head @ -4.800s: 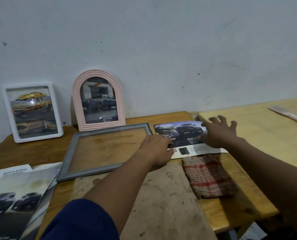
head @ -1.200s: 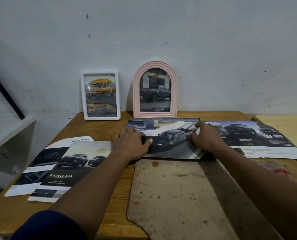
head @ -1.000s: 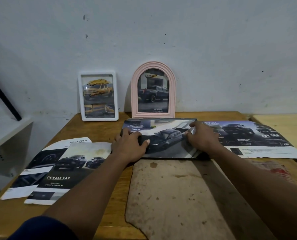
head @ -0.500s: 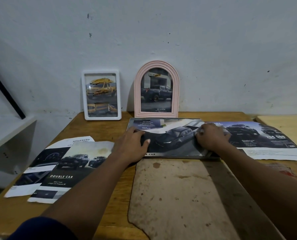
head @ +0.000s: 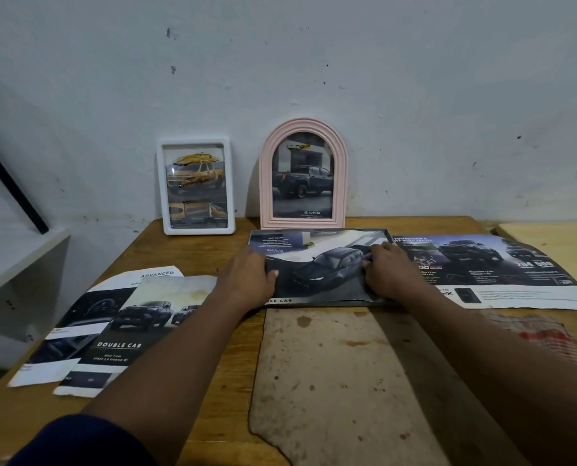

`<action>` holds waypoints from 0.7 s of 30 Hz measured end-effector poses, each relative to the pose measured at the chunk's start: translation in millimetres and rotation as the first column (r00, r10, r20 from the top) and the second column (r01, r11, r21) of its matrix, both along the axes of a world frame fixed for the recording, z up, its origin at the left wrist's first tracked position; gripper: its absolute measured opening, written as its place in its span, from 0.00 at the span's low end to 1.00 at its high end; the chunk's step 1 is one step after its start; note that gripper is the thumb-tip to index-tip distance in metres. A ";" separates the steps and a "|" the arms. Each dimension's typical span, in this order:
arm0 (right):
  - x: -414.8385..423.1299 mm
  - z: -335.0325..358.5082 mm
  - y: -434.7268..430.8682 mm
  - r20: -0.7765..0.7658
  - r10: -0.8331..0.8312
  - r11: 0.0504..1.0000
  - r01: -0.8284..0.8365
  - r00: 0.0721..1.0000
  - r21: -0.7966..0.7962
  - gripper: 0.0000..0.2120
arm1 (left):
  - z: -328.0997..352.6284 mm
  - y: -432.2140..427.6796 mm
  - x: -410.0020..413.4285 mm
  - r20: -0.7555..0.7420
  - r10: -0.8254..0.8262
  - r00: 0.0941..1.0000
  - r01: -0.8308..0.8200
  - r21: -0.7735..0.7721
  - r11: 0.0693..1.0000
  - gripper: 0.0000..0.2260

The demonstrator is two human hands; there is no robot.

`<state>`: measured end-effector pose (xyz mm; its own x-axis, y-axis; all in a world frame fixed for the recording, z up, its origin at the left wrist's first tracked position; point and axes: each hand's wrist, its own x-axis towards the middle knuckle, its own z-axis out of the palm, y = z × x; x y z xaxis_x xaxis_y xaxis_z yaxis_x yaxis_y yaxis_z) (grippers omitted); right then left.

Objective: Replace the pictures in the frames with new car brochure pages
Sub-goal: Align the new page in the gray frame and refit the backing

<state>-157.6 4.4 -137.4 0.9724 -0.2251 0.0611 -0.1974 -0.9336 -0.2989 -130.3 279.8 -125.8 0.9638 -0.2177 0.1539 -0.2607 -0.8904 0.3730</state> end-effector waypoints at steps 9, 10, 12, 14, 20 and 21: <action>-23.7 7.7 8.9 -0.002 0.272 0.959 -0.271 0.962 -0.085 0.31 | -2.9 0.5 10.7 -0.010 0.034 0.999 -0.034 -0.005 0.999 0.16; -24.0 6.3 9.1 -0.004 0.262 0.961 -0.261 0.965 -0.090 0.32 | -4.4 1.0 10.5 -0.009 0.017 1.000 -0.017 0.004 1.000 0.18; -21.9 7.2 8.9 0.004 0.250 0.966 -0.249 0.968 -0.073 0.32 | -6.6 3.7 9.2 -0.026 -0.038 0.999 0.039 0.046 0.998 0.24; -19.2 10.9 7.8 0.001 0.249 0.968 -0.249 0.969 -0.034 0.31 | -5.1 7.0 7.5 -0.070 -0.080 0.994 0.086 0.085 0.993 0.28; -13.1 -3.2 3.3 -0.090 0.253 0.962 -0.261 0.963 -0.083 0.33 | -1.7 9.3 -2.1 -0.150 -0.091 0.984 0.118 0.187 0.975 0.31; -11.8 -3.1 3.1 -0.106 0.248 0.963 -0.257 0.963 -0.080 0.33 | -2.5 8.7 -4.3 -0.181 -0.081 0.980 0.120 0.217 0.969 0.31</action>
<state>-169.4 7.4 -140.5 0.9992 0.0312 -0.0247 0.0256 -0.9794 -0.2005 -134.6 288.5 -128.4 0.9428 -0.3251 -0.0738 -0.3037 -0.9289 0.2119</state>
